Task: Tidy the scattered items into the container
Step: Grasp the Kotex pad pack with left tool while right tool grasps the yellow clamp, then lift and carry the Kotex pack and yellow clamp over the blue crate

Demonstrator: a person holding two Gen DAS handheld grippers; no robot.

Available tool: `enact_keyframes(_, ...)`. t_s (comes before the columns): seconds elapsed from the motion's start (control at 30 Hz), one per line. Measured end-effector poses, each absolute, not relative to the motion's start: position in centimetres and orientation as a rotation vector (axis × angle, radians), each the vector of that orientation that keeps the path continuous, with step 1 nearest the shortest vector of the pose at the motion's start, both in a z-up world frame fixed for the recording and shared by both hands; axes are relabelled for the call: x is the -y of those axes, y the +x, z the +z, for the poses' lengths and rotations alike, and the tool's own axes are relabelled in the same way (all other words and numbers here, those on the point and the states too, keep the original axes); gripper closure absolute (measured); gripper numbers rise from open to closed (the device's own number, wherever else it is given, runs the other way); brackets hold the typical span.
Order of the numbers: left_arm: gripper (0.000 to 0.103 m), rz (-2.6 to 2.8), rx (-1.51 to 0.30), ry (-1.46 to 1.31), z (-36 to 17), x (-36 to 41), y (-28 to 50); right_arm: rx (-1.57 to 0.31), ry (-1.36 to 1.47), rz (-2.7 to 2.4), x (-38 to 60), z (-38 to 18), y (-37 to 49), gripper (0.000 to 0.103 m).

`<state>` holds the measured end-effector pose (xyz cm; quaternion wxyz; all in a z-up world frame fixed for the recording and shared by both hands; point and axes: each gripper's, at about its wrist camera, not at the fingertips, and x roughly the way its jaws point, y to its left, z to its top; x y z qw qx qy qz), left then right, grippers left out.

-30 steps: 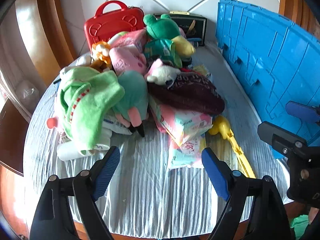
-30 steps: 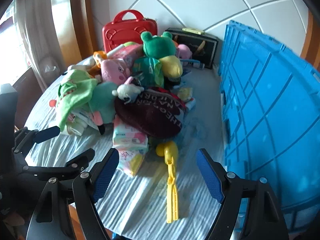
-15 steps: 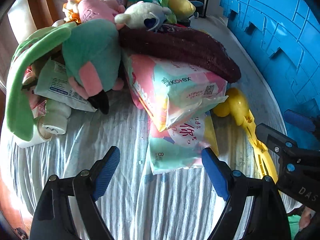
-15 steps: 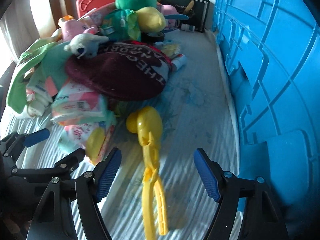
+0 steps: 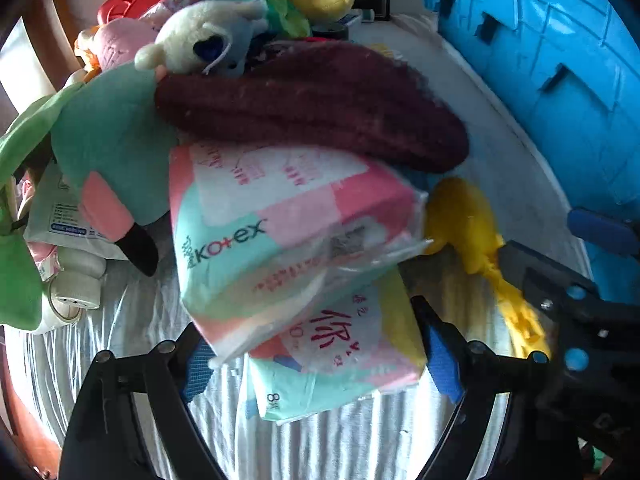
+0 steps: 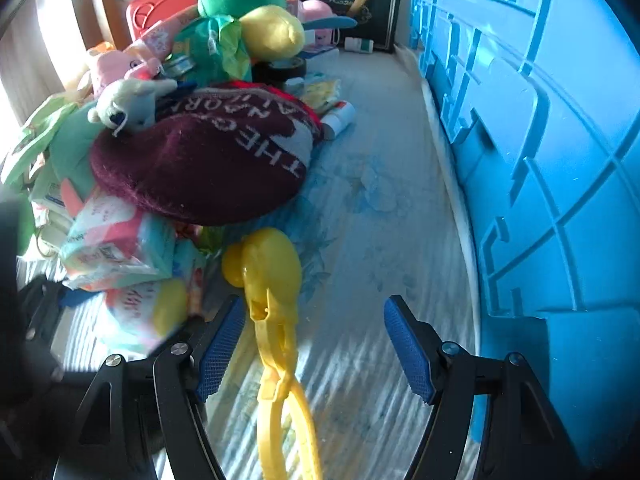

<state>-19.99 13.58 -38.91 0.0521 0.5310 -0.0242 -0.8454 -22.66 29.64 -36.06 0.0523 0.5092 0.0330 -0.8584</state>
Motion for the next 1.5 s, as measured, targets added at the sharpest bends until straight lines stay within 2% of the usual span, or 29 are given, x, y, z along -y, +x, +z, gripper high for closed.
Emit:
enact_keyframes(0.13, 0.016, -2.531, 0.005, 1.618, -39.6, -11.0, -19.4, -0.094, 1.558, -2.57, -29.1, -37.3, -23.1, 0.031)
enact_keyframes(0.37, 0.017, -2.58, 0.041, 1.553, -39.6, -11.4, -20.0, -0.072, 1.563, -2.566, -28.6, -39.4, -24.6, 0.038)
enact_keyframes(0.43, 0.029, -2.611, 0.003, 1.546, -39.5, -11.3, -19.9, -0.067, 1.563, -2.563, -28.7, -39.8, -25.0, 0.045)
enact_keyframes(0.47, 0.033, -2.614, -0.011, 1.545, -39.4, -11.4, -19.8, -0.074, 1.565, -2.553, -28.6, -40.1, -25.2, 0.056)
enact_keyframes(0.53, 0.035, -2.609, -0.007, 1.542, -39.3, -11.5, -19.4, -0.126, 1.552, -2.558, -28.1, -40.4, -25.0, 0.068)
enact_keyframes(0.87, 0.036, -2.634, -0.051, 1.468, -34.8, -11.0, -15.7, -0.133, 1.475, -2.565, -27.4, -37.3, -22.0, 0.071)
enact_keyframes(1.5, 0.036, -2.829, -0.006, 1.041, -19.4, -8.7, -12.7, -0.152, 1.052, -2.708, -23.4, -21.7, -19.2, 0.078)
